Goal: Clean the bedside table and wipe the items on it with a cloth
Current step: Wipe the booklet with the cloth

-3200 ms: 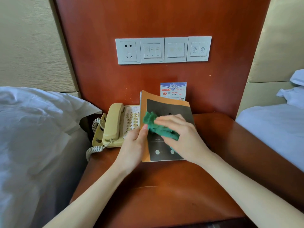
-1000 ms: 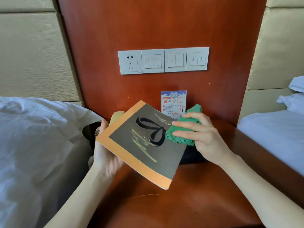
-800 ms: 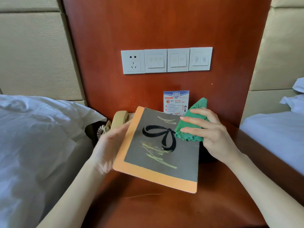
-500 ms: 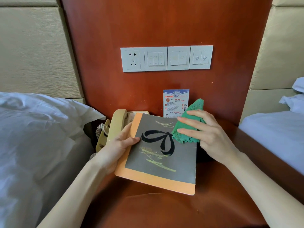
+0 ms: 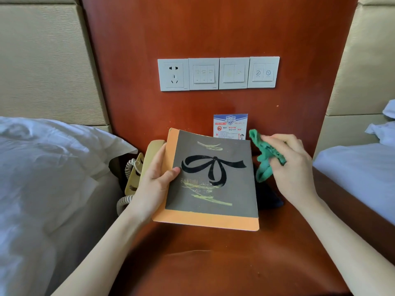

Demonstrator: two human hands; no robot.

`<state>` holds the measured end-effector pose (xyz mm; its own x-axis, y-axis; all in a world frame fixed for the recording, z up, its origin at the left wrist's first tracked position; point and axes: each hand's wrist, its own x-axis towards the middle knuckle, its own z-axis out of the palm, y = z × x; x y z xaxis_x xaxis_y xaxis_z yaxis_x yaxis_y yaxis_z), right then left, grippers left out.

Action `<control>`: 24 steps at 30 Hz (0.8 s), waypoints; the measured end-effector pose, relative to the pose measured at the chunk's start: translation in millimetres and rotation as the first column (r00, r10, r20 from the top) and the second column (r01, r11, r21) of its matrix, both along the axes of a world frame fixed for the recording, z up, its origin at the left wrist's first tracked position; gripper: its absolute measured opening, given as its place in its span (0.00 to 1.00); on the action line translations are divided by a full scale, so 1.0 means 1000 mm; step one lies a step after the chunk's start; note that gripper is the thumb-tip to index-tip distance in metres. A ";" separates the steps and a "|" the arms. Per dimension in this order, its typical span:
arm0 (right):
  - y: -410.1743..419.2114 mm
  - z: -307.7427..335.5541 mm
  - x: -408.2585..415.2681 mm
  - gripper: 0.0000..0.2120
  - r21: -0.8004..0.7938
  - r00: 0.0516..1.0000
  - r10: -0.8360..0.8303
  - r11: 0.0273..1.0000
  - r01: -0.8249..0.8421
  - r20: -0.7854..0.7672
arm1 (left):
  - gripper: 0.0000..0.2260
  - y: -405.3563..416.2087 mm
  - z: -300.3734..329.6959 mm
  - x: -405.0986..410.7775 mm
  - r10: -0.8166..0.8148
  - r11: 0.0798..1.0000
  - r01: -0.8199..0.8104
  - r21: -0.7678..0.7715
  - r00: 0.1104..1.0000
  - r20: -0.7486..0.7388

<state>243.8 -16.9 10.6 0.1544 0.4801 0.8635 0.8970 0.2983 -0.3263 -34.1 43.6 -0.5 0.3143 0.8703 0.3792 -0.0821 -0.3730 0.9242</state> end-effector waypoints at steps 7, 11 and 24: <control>-0.001 -0.009 -0.029 0.17 -0.010 0.997 0.049 0.999 -0.048 0.059 | 0.24 -0.007 -0.011 0.014 -0.054 0.997 0.056 0.056 0.998 -0.031; -0.003 -0.011 -0.045 0.19 0.030 0.965 0.190 0.980 -0.198 0.179 | 0.26 -0.019 -0.013 0.030 -0.114 0.977 0.139 0.165 0.982 -0.150; -0.003 -0.009 -0.026 0.21 -0.070 0.938 0.154 0.988 -0.139 0.312 | 0.24 -0.025 -0.014 0.030 -0.064 0.991 0.065 0.117 0.998 -0.011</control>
<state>217.5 -19.5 1.9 -0.1975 0.5171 0.8328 0.9035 0.4257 -0.0501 -4.4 18.5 -14.5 0.3717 0.7978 0.4746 -0.1029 -0.4727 0.8752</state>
